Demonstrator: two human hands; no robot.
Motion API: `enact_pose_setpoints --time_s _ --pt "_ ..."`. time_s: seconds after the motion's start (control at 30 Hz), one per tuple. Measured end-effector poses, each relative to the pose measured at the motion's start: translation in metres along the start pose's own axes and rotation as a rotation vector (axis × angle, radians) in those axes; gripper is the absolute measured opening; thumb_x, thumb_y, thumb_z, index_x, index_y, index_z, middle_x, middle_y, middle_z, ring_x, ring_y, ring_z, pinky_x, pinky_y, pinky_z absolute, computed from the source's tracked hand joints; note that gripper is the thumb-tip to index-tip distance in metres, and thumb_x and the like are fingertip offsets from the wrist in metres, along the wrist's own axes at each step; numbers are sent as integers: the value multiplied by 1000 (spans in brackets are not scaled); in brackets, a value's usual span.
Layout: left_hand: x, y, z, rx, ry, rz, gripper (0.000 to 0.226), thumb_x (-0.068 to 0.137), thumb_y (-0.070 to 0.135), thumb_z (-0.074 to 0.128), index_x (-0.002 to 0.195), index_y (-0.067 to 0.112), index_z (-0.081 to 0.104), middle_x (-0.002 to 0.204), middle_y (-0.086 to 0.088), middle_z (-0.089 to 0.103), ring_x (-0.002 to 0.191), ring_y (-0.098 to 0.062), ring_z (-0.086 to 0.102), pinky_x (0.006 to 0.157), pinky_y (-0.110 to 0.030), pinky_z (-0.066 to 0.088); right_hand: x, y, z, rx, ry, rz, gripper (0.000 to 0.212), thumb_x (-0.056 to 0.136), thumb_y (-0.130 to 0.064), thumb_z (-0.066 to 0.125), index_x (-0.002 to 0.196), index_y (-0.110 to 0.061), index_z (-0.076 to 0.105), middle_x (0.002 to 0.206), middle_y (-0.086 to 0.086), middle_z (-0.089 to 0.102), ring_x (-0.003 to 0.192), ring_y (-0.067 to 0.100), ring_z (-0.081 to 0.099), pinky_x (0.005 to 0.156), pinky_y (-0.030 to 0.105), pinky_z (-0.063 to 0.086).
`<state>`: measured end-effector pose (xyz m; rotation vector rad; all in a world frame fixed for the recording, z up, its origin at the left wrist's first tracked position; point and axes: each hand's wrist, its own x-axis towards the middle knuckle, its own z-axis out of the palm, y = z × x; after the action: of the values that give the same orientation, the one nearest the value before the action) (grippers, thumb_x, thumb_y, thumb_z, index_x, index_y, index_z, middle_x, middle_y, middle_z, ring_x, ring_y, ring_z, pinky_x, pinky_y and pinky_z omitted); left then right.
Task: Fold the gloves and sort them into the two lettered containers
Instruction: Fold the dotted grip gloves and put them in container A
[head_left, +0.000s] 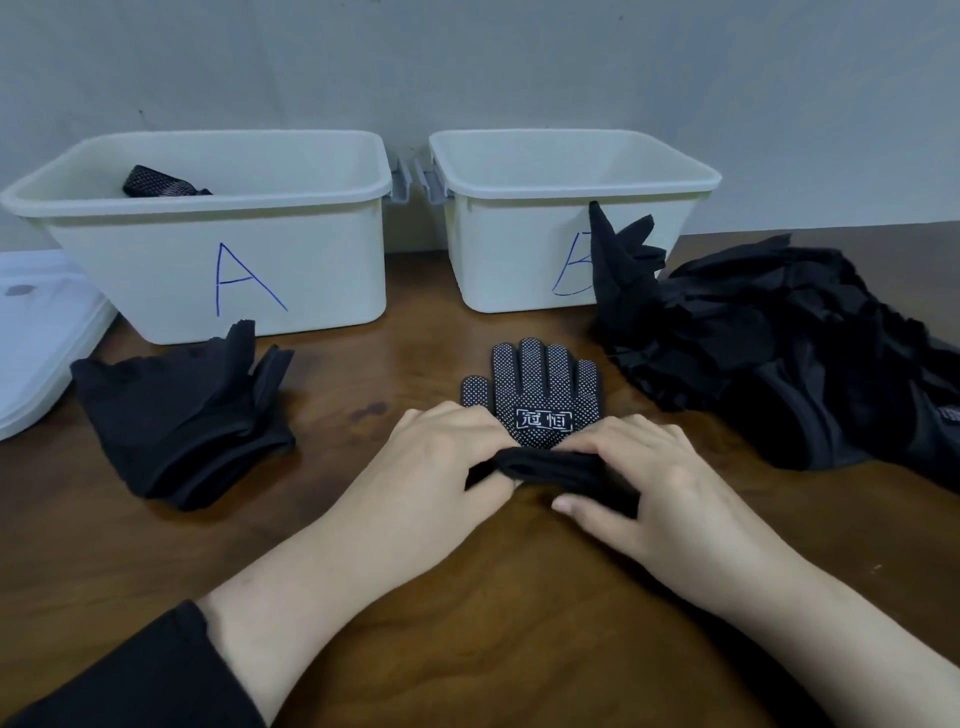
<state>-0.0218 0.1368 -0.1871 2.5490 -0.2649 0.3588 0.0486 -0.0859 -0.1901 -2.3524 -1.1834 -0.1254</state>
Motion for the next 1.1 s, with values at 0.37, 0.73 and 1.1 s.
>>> enact_pose_setpoints --time_s 0.37,0.73,1.1 --pt "11 2 2 -39 93 -172 37 91 37 66 125 43 53 83 16 54 91 0 47 82 -14 35 16 8 7 231 172 208 44 86 -29 77 120 -45 54 100 -21 58 99 4 61 87 13 45" --pt "16 -19 -1 218 -31 100 28 99 30 54 121 27 71 127 14 59 116 -9 49 95 -39 42 18 8 7 -91 62 10 31 102 -39 54 122 -25 74 127 -21 56 119 3 49 101 37 42" --pt "19 -22 -4 231 -134 44 54 96 56 48 145 33 48 142 24 45 130 0 31 111 -29 21 23 10 4 -24 15 84 33 92 -31 65 125 -37 62 120 -28 57 120 0 49 106 28 35"
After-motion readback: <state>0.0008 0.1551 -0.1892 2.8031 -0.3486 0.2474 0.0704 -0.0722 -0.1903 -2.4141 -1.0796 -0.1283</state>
